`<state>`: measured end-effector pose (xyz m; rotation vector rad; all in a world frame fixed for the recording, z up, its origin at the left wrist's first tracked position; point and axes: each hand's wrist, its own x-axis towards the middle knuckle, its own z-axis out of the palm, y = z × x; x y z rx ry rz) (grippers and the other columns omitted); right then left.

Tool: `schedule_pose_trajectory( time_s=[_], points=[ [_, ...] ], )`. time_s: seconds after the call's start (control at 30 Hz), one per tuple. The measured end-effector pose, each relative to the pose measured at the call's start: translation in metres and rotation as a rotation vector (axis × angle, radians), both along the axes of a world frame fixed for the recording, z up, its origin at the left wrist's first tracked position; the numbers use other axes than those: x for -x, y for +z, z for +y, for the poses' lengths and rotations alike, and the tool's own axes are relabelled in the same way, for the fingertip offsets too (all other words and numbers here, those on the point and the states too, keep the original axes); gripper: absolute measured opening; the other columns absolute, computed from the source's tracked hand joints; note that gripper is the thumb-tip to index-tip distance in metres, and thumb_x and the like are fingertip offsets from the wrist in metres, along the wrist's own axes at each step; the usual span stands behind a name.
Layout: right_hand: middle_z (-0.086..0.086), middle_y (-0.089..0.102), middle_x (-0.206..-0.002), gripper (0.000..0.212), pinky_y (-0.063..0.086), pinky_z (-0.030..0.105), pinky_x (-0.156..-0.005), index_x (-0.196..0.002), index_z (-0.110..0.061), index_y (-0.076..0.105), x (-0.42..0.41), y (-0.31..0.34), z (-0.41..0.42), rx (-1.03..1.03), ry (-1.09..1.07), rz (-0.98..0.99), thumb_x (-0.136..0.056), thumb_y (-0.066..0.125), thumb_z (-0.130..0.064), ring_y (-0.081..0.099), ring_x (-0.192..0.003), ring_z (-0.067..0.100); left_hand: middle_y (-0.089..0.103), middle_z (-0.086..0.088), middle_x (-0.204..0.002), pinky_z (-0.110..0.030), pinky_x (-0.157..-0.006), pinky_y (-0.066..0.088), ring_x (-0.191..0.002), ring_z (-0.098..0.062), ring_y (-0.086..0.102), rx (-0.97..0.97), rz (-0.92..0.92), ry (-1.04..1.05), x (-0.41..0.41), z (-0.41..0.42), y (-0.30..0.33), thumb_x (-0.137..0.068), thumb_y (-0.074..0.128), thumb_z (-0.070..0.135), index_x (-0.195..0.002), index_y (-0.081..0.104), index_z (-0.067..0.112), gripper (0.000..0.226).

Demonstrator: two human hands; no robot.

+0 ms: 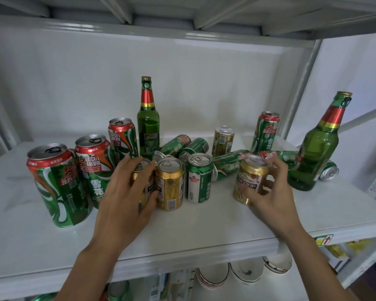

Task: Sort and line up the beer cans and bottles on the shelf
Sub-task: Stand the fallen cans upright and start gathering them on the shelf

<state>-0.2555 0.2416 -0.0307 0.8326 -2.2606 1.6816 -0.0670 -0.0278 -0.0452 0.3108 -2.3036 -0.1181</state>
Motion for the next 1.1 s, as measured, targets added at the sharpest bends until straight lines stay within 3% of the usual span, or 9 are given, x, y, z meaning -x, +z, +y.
schedule_pose_trajectory(
  time_s=[0.2, 0.3, 0.4, 0.53, 0.67, 0.77, 0.87, 0.97, 1.1],
  points=[
    [-0.016, 0.061, -0.127, 0.078, 0.06, 0.033, -0.083, -0.129, -0.059, 0.033, -0.009, 0.002, 0.004, 0.023, 0.152, -0.103, -0.08, 0.084, -0.026, 0.072, -0.101, 0.008, 0.044, -0.011, -0.151, -0.041, -0.116, 0.036, -0.153, -0.032, 0.03, -0.04, 0.047, -0.04, 0.003, 0.001, -0.001, -0.085, 0.076, 0.011, -0.148, 0.052, 0.013, 0.067],
    [-0.016, 0.067, -0.12, 0.035, 0.054, 0.043, -0.097, -0.13, -0.047, 0.048, 0.009, 0.012, 0.011, 0.119, 0.153, -0.193, -0.097, 0.06, -0.044, 0.068, -0.111, 0.012, 0.043, -0.011, -0.151, -0.038, -0.118, 0.031, -0.153, -0.032, 0.029, -0.047, 0.058, -0.051, 0.003, 0.0, -0.001, -0.085, 0.076, 0.007, -0.146, 0.053, 0.012, 0.066],
    [-0.003, 0.073, -0.106, 0.013, 0.054, 0.051, -0.099, -0.116, -0.026, 0.064, 0.049, 0.026, 0.017, 0.022, -0.05, 0.038, -0.104, 0.059, -0.023, 0.069, -0.104, 0.022, 0.042, -0.01, -0.152, -0.038, -0.118, 0.031, -0.154, -0.031, 0.028, -0.058, 0.059, -0.053, 0.003, 0.001, -0.001, -0.086, 0.075, 0.007, -0.147, 0.052, 0.013, 0.066],
    [0.005, 0.072, -0.105, 0.027, 0.055, 0.045, -0.093, -0.117, -0.012, 0.068, 0.099, 0.035, 0.011, -0.368, -0.105, 0.315, -0.092, 0.07, -0.002, 0.068, -0.099, 0.025, 0.042, -0.009, -0.153, -0.037, -0.119, 0.029, -0.155, -0.031, 0.026, -0.072, 0.064, -0.061, 0.001, 0.001, -0.002, -0.086, 0.074, 0.005, -0.148, 0.052, 0.013, 0.066],
    [0.009, 0.055, -0.148, 0.068, 0.041, 0.056, -0.11, -0.146, -0.024, 0.051, 0.132, 0.033, -0.007, -0.843, 0.006, 0.453, -0.084, 0.081, -0.026, 0.049, -0.135, 0.036, 0.041, -0.009, -0.154, -0.028, -0.119, 0.022, -0.156, -0.03, 0.024, -0.088, 0.071, -0.067, 0.002, 0.001, -0.003, -0.085, 0.075, 0.003, -0.148, 0.052, 0.013, 0.067],
    [0.002, 0.035, -0.164, 0.086, 0.023, 0.054, -0.12, -0.157, -0.026, 0.038, 0.132, 0.031, -0.018, -0.998, 0.033, 0.442, -0.084, 0.082, -0.034, 0.027, -0.15, 0.033, 0.041, -0.009, -0.154, -0.027, -0.12, 0.02, -0.157, -0.028, 0.022, -0.106, 0.081, -0.074, 0.002, 0.003, -0.002, -0.086, 0.074, 0.002, -0.148, 0.051, 0.015, 0.068],
    [0.001, 0.032, -0.166, 0.08, 0.01, 0.047, -0.124, -0.156, -0.026, 0.035, 0.127, 0.028, -0.023, -1.035, 0.07, 0.423, -0.089, 0.078, -0.032, 0.016, -0.156, 0.03, 0.041, -0.008, -0.154, -0.024, -0.12, 0.018, -0.157, -0.028, 0.023, -0.105, 0.077, -0.075, 0.001, 0.002, -0.003, -0.086, 0.075, 0.003, -0.148, 0.052, 0.015, 0.068],
    [0.006, 0.044, -0.158, 0.07, 0.011, 0.047, -0.126, -0.149, -0.021, 0.044, 0.129, 0.033, -0.025, -1.034, 0.097, 0.432, -0.088, 0.078, -0.03, 0.023, -0.154, 0.029, 0.042, -0.009, -0.154, -0.019, -0.121, 0.015, -0.156, -0.028, 0.024, -0.1, 0.079, -0.069, 0.001, 0.001, -0.003, -0.086, 0.075, 0.005, -0.147, 0.053, 0.015, 0.066],
    [0.012, 0.059, -0.128, 0.042, 0.04, 0.045, -0.109, -0.125, -0.019, 0.058, 0.132, 0.043, -0.023, -1.018, 0.208, 0.371, -0.088, 0.077, -0.016, 0.052, -0.126, 0.032, 0.044, -0.01, -0.152, -0.02, -0.121, 0.016, -0.155, -0.03, 0.026, -0.093, 0.088, -0.067, 0.004, 0.0, -0.004, -0.085, 0.074, 0.006, -0.146, 0.055, 0.013, 0.064]
  ],
)
